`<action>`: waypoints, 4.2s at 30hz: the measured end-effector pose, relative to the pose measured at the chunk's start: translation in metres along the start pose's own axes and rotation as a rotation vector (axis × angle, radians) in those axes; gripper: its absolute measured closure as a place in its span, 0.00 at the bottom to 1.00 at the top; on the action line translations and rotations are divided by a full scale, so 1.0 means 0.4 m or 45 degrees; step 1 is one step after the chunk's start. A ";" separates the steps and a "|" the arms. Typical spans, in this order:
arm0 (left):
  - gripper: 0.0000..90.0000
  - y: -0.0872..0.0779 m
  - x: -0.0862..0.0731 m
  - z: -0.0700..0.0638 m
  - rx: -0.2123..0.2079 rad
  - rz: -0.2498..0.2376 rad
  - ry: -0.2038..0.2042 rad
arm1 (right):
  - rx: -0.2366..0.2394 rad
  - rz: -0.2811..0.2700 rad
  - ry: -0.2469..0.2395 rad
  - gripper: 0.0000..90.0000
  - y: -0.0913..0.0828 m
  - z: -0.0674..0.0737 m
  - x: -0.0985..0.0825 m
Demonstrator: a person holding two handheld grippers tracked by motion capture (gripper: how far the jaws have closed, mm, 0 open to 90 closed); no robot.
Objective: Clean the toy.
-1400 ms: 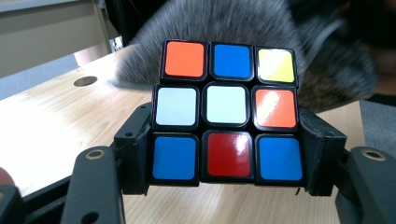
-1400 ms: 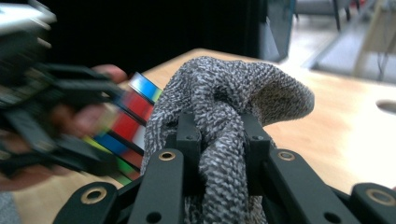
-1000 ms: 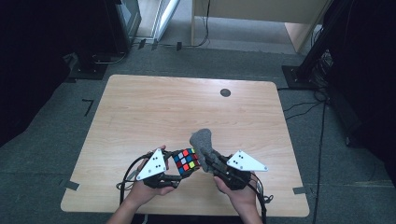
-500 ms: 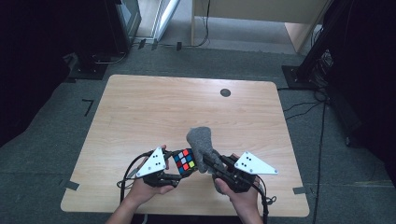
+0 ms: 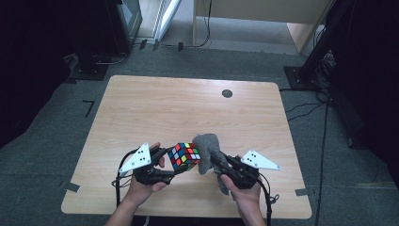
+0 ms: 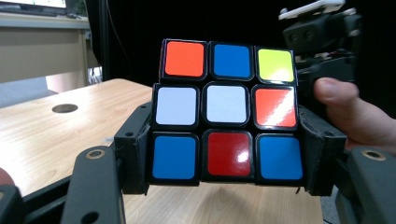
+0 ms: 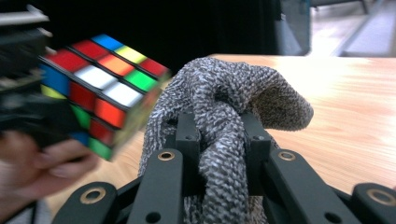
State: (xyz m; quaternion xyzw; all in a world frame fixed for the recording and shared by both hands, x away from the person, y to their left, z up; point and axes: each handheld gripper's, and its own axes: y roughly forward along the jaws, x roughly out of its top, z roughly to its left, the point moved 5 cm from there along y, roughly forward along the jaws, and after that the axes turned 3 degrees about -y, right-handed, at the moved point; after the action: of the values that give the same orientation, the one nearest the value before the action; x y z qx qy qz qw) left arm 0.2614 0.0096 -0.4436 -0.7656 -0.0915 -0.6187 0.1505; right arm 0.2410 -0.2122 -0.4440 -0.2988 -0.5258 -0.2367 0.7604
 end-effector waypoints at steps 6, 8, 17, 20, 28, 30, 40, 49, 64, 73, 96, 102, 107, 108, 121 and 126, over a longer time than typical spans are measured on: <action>0.38 0.012 -0.002 -0.015 -0.051 -0.029 -0.037 | 0.084 0.033 -0.015 0.84 0.029 0.038 -0.026; 0.38 0.017 -0.003 -0.018 -0.049 -0.038 -0.048 | 0.129 0.053 0.021 0.84 0.041 0.042 -0.045; 0.38 0.011 -0.002 -0.006 -0.024 -0.049 -0.070 | 0.205 0.105 0.068 0.84 0.068 0.052 -0.080; 0.38 0.013 -0.005 -0.007 -0.037 -0.037 -0.070 | 0.178 -0.007 0.107 0.84 0.041 0.034 -0.048; 0.38 0.024 -0.008 -0.016 -0.030 -0.025 -0.063 | 0.163 0.029 0.099 0.84 0.048 0.034 -0.065; 0.38 0.022 -0.007 -0.014 -0.028 -0.028 -0.064 | 0.170 0.050 0.090 0.84 0.052 0.040 -0.070; 0.38 0.027 -0.012 -0.013 -0.020 -0.009 -0.065 | 0.119 0.000 0.058 0.84 0.032 0.032 -0.049; 0.38 0.020 -0.012 0.002 -0.005 -0.021 -0.100 | 0.125 0.051 -0.022 0.84 0.041 0.051 -0.056; 0.38 0.020 -0.014 0.008 -0.002 -0.017 -0.133 | 0.135 0.073 -0.023 0.85 0.051 0.055 -0.074; 0.38 0.019 -0.016 0.016 -0.032 -0.016 -0.174 | 0.088 -0.045 -0.012 0.85 0.014 0.037 -0.034; 0.38 0.082 -0.073 -0.008 0.242 0.431 0.208 | -0.049 -0.112 -0.208 0.85 -0.031 0.062 0.030; 0.38 0.122 -0.086 -0.047 0.240 0.556 0.237 | -0.078 0.075 -0.487 0.84 0.035 0.151 -0.023; 0.38 0.129 -0.093 -0.060 0.316 0.633 0.367 | -0.031 0.181 -0.500 0.85 0.060 0.166 -0.044; 0.38 0.131 -0.098 -0.065 0.336 0.660 0.421 | -0.013 0.213 -0.476 0.85 0.061 0.164 -0.046; 0.38 0.123 -0.089 -0.056 0.309 0.605 0.383 | -0.134 0.177 -0.365 0.86 0.025 0.097 -0.008; 0.38 0.124 -0.084 -0.069 0.296 0.594 0.404 | -0.003 0.212 -0.460 0.85 0.046 0.166 -0.017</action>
State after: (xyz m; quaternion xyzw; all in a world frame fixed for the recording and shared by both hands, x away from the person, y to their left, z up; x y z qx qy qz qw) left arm 0.2450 -0.0448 -0.4769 -0.6376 0.0411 -0.6646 0.3874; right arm 0.2076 -0.1521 -0.4365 -0.3799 -0.6270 -0.1162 0.6702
